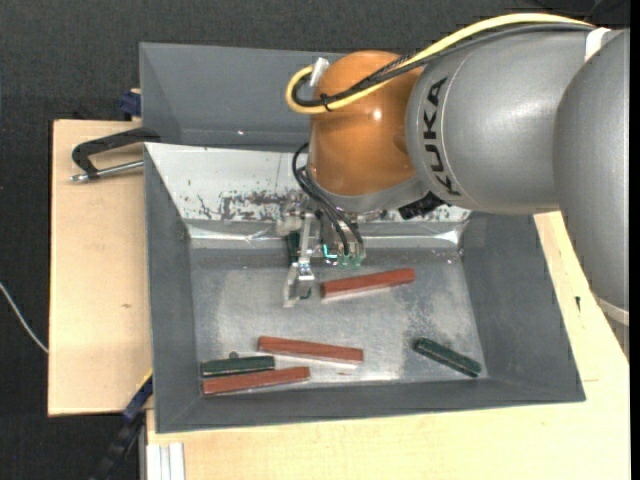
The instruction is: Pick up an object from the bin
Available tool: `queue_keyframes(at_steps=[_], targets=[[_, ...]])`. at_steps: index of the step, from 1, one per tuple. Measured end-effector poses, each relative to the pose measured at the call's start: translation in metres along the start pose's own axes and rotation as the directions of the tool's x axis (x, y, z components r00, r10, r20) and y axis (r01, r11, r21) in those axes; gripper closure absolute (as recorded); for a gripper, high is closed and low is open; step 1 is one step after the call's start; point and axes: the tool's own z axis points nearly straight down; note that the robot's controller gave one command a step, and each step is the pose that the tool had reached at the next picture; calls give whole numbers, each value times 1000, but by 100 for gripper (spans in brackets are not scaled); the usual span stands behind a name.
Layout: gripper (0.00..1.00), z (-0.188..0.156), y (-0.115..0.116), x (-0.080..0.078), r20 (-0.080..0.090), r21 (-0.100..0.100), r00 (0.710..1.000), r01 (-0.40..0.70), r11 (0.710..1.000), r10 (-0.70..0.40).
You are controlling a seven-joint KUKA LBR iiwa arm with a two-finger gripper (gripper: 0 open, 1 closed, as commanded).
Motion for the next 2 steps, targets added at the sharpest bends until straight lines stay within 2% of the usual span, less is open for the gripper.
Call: queue_keyframes(at_steps=[1, 2], targets=[[0, -5, -1, -2, 9, -1, 1000, -2, 1000, 2], [0, 47, -16, 26, 11, 0, 995, 98, 995, -98]])
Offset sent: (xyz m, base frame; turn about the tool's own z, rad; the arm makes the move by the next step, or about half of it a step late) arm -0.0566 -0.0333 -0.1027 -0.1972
